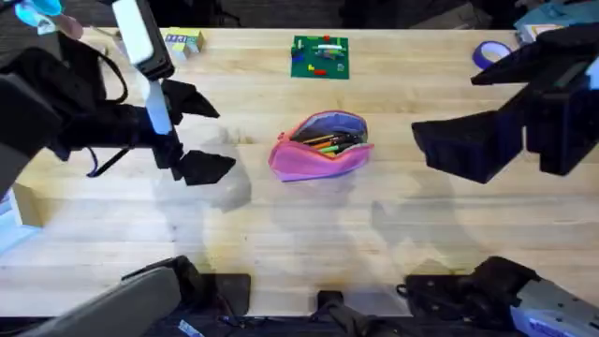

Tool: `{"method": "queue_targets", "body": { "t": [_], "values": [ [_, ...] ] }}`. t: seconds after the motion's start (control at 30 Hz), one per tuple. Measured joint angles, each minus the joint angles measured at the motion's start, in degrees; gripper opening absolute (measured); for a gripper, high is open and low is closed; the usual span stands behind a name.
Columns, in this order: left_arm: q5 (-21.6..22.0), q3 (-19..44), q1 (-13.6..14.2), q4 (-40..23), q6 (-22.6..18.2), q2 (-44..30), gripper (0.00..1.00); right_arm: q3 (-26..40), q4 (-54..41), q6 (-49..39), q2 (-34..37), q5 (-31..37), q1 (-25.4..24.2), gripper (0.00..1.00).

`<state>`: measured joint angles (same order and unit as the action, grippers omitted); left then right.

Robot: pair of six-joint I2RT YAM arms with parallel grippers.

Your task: Unzip the bag, pick up the pens from the table one at a time and place them inside, then zip the bag closed.

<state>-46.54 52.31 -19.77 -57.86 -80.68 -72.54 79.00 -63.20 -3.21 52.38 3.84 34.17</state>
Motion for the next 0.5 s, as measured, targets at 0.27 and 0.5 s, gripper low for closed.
{"method": "queue_targets", "body": {
  "t": [0.27, 0.5],
  "values": [
    [-4.78, 0.0, 0.0, 0.31, -2.48, -6.75, 0.995, 0.0, -0.02, 3.54, 0.0, -0.01, 0.0, 0.998],
    [-6.22, 0.0, 0.0, 0.47, -2.96, -7.7, 0.994, 0.0, -1.51, 4.98, 0.0, 0.0, 0.0, 0.998]
  ]
}}
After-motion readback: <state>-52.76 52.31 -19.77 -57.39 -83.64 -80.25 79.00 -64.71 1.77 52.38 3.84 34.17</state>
